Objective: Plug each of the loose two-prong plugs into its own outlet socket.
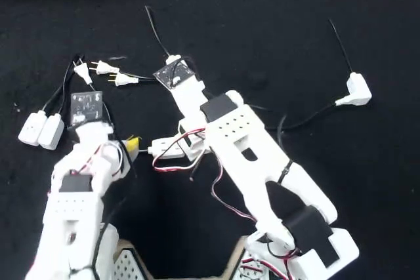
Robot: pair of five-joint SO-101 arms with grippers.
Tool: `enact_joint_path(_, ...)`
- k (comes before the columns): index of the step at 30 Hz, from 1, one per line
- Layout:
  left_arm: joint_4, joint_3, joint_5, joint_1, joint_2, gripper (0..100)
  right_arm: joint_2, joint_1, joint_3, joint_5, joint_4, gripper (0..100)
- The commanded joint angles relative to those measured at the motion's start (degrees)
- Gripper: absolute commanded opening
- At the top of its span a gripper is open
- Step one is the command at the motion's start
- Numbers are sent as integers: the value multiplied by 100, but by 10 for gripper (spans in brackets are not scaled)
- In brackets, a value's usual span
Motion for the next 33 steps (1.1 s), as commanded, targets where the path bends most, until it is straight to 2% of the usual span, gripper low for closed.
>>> enact_joint_path(1, -167, -690, -53, 198, 932, 270, -75, 378, -163, -26, 35, 10)
enact_joint_path(8, -176, -1596, 62, 453, 2593, 267, -84, 510, 154, 220, 53, 10)
enact_joint_path(12, -141, -1895, 220, 470, 3059, 267, -92, 993, 31, 510, 290, 10)
enact_joint_path(15, -114, -1859, 220, 681, 3147, 267, -92, 1442, -242, 800, 607, 10)
enact_joint_path(21, 668, -1974, -79, 1262, 3147, 267, -92, 2356, -567, 1635, 1231, 10)
enact_joint_path(25, 826, -2000, -141, 1780, 3147, 267, -92, 2866, -629, 2145, 1407, 10)
enact_joint_path(30, 1248, -2000, -123, 2334, 3147, 267, -92, 3191, -549, 2462, 1495, 10)
enact_joint_path(33, 1574, -2167, -149, 2193, 3086, 267, -224, 3156, -374, 2488, 1495, 10)
